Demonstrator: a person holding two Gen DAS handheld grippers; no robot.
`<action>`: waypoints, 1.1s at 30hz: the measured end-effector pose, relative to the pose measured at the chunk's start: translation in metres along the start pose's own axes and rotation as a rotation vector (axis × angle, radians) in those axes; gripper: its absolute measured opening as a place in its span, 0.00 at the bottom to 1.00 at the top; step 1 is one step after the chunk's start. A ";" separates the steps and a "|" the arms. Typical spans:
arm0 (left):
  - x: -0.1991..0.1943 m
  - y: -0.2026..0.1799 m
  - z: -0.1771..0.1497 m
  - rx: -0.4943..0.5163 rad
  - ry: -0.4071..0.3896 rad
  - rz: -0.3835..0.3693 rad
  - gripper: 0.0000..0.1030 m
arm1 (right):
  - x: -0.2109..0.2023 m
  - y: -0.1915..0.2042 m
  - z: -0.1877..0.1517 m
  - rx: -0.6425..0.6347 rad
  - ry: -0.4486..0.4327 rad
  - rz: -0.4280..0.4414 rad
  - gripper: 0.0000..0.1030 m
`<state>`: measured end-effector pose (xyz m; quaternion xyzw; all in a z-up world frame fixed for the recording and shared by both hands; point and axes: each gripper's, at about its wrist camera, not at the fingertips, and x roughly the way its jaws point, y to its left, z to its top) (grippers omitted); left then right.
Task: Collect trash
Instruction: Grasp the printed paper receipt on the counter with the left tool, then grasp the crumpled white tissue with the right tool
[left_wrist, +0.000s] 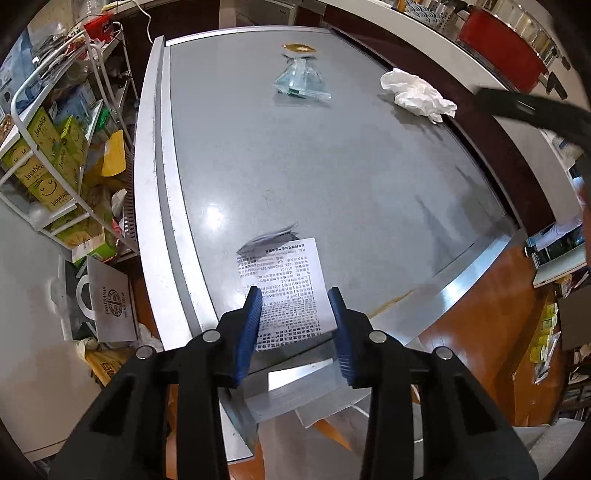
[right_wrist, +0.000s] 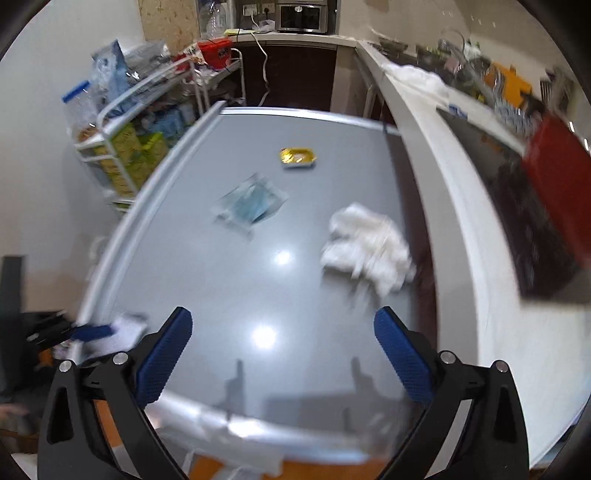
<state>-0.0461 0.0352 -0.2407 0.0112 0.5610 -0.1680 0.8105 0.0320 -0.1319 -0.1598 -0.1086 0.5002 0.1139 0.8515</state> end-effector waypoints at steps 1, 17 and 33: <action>0.000 0.000 0.000 -0.002 -0.001 -0.004 0.37 | 0.008 -0.001 0.008 -0.014 0.007 -0.019 0.94; 0.000 -0.002 0.010 -0.033 -0.014 -0.062 0.36 | 0.114 -0.012 0.046 -0.103 0.257 0.002 0.94; 0.002 0.005 0.013 -0.032 -0.006 -0.066 0.36 | 0.031 0.000 0.045 0.048 0.072 0.295 0.96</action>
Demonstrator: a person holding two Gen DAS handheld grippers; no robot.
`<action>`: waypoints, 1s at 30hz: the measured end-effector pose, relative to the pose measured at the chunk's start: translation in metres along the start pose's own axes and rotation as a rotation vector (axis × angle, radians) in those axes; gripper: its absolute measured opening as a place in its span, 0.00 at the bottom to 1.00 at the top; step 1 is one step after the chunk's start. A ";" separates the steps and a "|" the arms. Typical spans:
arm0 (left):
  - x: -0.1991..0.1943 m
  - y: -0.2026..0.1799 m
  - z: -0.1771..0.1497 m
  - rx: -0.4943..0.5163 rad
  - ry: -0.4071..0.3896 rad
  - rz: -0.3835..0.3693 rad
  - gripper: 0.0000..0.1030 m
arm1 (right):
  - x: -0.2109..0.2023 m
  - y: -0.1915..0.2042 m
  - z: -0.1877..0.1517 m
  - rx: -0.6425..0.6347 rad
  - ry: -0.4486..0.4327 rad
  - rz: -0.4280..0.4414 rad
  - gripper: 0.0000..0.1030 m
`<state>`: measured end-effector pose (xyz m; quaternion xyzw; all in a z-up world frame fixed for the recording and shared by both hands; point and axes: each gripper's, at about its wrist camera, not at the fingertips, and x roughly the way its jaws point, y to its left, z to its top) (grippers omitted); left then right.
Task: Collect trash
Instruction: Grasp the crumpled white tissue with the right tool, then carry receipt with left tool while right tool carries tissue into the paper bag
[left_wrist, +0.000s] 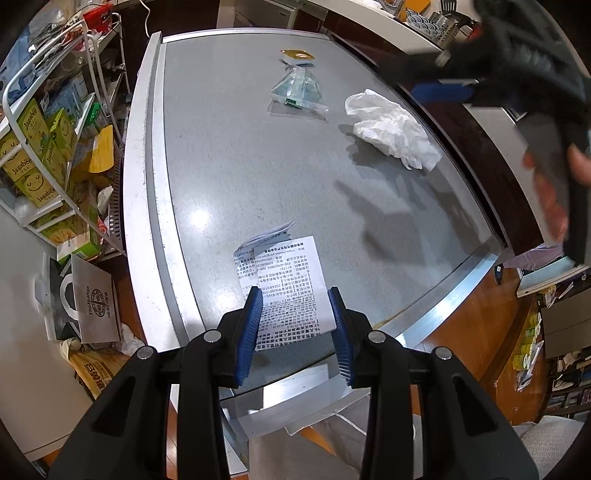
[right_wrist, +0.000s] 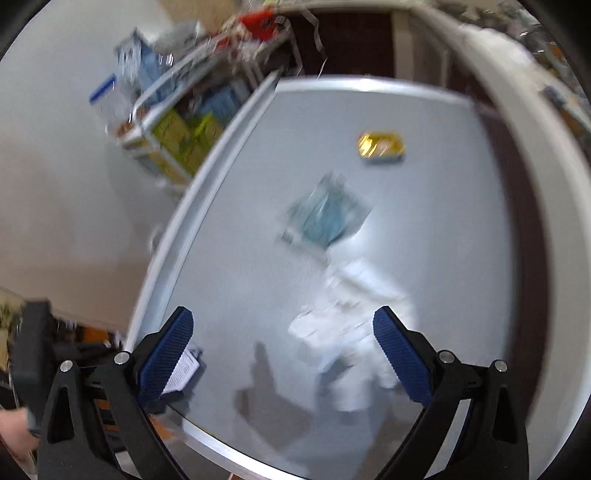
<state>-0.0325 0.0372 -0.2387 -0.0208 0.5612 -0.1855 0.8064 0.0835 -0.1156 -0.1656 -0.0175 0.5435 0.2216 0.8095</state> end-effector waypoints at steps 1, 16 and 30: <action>0.001 0.000 0.000 0.003 0.001 0.006 0.36 | -0.004 -0.004 0.001 -0.004 -0.009 -0.046 0.96; 0.003 -0.003 0.002 0.009 0.007 0.003 0.36 | 0.074 -0.024 -0.012 -0.049 0.202 -0.138 0.91; -0.002 -0.004 0.008 0.004 -0.029 -0.024 0.36 | 0.041 -0.025 -0.023 0.005 0.119 -0.057 0.29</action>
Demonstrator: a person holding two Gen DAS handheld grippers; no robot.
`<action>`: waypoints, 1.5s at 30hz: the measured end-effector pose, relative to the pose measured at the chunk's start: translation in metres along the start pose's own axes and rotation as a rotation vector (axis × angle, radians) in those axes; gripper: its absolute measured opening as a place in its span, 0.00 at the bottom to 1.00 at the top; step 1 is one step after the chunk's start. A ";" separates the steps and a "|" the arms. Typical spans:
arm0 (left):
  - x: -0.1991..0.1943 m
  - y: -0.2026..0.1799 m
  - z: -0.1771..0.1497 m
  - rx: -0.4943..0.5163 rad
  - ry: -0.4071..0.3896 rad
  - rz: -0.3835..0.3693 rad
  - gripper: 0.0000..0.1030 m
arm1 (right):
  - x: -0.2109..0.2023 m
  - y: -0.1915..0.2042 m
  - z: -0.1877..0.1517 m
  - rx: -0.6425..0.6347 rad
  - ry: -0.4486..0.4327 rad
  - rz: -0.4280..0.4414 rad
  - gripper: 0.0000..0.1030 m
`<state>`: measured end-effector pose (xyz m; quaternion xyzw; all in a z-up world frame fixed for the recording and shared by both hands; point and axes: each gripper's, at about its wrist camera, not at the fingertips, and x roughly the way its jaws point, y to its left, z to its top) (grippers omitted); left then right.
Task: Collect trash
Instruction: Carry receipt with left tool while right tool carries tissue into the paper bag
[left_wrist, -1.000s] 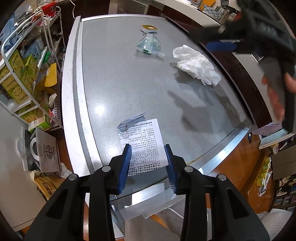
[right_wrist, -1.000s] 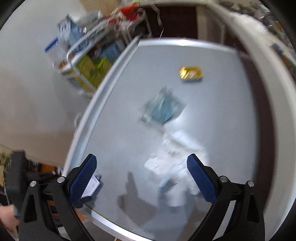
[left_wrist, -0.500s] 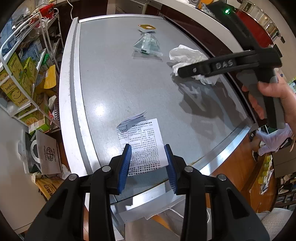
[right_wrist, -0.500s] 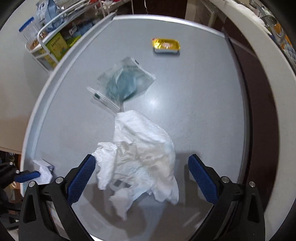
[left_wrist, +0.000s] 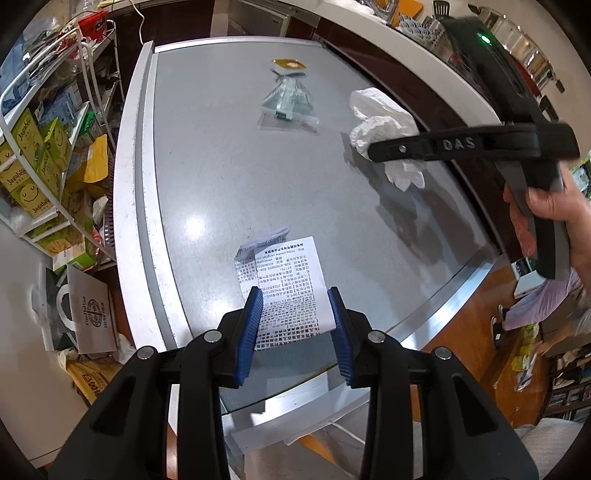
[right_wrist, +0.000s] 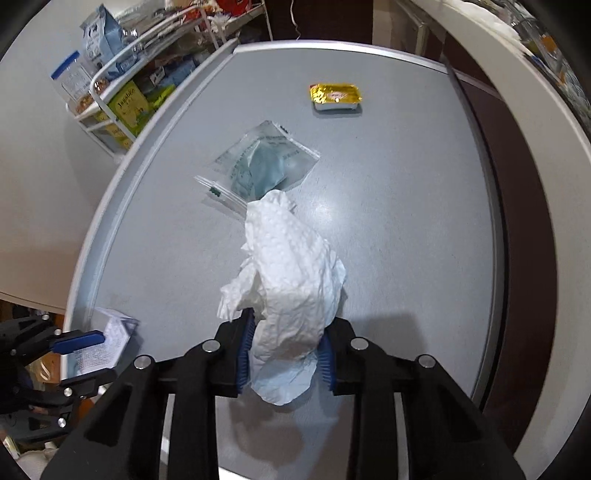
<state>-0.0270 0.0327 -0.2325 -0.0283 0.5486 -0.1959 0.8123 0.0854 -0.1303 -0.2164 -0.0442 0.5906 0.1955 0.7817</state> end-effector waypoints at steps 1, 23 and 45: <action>-0.003 0.000 0.002 -0.002 -0.009 -0.005 0.36 | -0.009 -0.001 -0.003 0.009 -0.019 0.006 0.29; -0.124 -0.032 0.029 0.083 -0.297 -0.001 0.36 | -0.171 0.025 -0.058 0.003 -0.329 0.038 0.29; -0.144 -0.070 -0.042 0.188 -0.189 -0.060 0.36 | -0.163 0.068 -0.171 -0.044 -0.134 0.070 0.29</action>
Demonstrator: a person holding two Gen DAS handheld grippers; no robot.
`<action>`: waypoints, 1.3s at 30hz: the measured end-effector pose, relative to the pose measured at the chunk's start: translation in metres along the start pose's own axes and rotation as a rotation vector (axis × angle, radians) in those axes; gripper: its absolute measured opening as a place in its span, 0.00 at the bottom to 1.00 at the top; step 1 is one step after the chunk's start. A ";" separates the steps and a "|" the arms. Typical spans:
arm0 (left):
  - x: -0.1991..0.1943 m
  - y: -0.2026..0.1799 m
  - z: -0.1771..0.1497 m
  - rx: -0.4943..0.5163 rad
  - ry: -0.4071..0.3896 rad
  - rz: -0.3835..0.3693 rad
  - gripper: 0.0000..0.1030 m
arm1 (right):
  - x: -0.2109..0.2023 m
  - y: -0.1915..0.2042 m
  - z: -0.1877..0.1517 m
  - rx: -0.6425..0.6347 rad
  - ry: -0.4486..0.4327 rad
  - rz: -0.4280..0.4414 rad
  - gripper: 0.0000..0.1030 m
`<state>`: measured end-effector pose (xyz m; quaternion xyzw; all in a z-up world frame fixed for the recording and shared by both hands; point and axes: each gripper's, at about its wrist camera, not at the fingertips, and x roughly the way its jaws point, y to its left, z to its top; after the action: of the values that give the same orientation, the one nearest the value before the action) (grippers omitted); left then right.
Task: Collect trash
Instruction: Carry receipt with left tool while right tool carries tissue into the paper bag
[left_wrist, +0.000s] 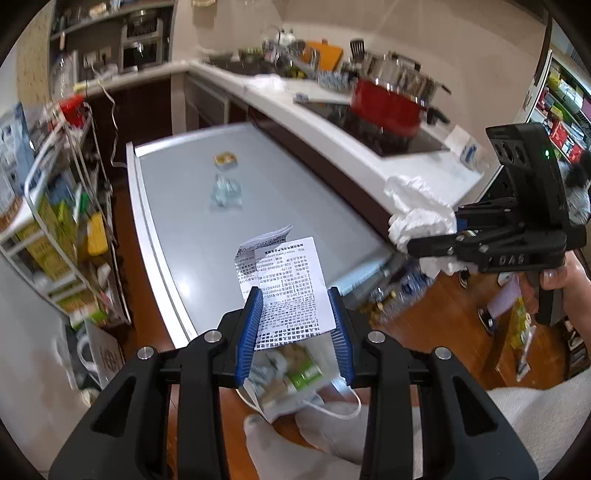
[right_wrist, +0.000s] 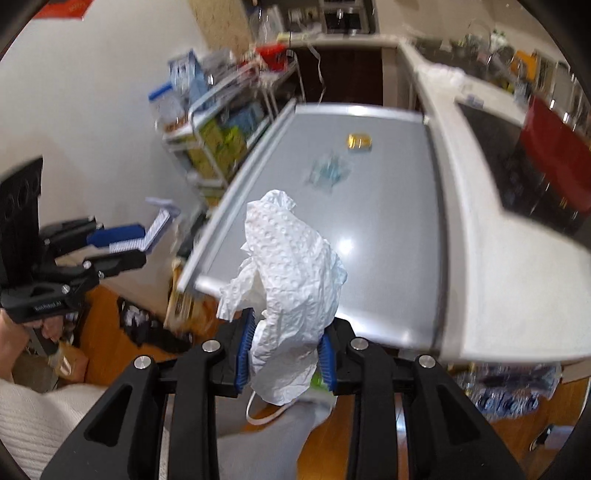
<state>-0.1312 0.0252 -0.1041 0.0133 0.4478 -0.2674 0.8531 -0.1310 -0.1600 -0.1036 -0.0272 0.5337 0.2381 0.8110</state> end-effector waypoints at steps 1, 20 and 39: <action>0.004 -0.002 -0.005 -0.003 0.016 -0.004 0.36 | 0.005 0.001 -0.005 0.008 0.015 0.009 0.29; 0.080 -0.018 -0.078 0.033 0.287 -0.050 0.36 | 0.106 0.004 -0.083 0.042 0.284 0.007 0.29; 0.163 0.000 -0.082 0.002 0.398 -0.021 0.36 | 0.195 -0.012 -0.075 0.103 0.379 -0.036 0.41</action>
<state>-0.1194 -0.0256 -0.2786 0.0623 0.6076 -0.2688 0.7448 -0.1278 -0.1235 -0.3099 -0.0398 0.6878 0.1865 0.7004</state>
